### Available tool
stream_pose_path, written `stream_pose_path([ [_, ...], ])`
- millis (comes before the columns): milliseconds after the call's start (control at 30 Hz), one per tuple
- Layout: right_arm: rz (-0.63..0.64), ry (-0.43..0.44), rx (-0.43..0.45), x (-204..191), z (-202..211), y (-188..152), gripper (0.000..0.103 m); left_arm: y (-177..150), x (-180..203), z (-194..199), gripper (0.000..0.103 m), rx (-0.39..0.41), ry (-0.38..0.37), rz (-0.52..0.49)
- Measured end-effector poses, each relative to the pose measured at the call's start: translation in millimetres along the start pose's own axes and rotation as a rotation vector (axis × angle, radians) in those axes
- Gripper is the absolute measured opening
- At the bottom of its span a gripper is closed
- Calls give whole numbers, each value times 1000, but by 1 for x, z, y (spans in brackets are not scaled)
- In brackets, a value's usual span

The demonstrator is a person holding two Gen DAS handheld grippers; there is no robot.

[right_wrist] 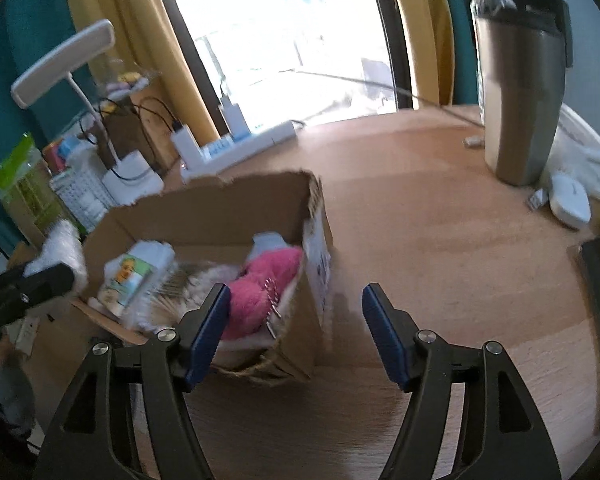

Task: Organize soft objects
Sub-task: 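Carry the pink plush ball and clear bag over the box and lower them, then open both tools to release the plush ball and bag into the box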

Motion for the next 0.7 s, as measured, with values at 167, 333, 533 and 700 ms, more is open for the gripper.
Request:
stream_pose_path([
  [167, 14, -20, -11, 0, -7, -5, 72, 2, 0, -8, 48, -11, 41, -15],
  [333, 17, 0, 23, 1, -1, 0, 72, 6, -4, -23, 48, -25, 53, -4],
  [533, 38, 26, 13, -3, -5, 0, 72, 9, -16, -40, 49, -49, 93, 26],
  [700, 31, 38, 14, -1, -6, 1, 73, 10, -31, -47, 49, -65, 137, 50],
])
Point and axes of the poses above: each gripper's, at about its wrist camera, not at the fingertips, and z roughly against the way its jaws point, x to its right, y to its top, the point moved 5 cm from there along -z, roughly the way its jaws point, and after that the axes turned 15 degrees about -y, right-handed, at the moved point
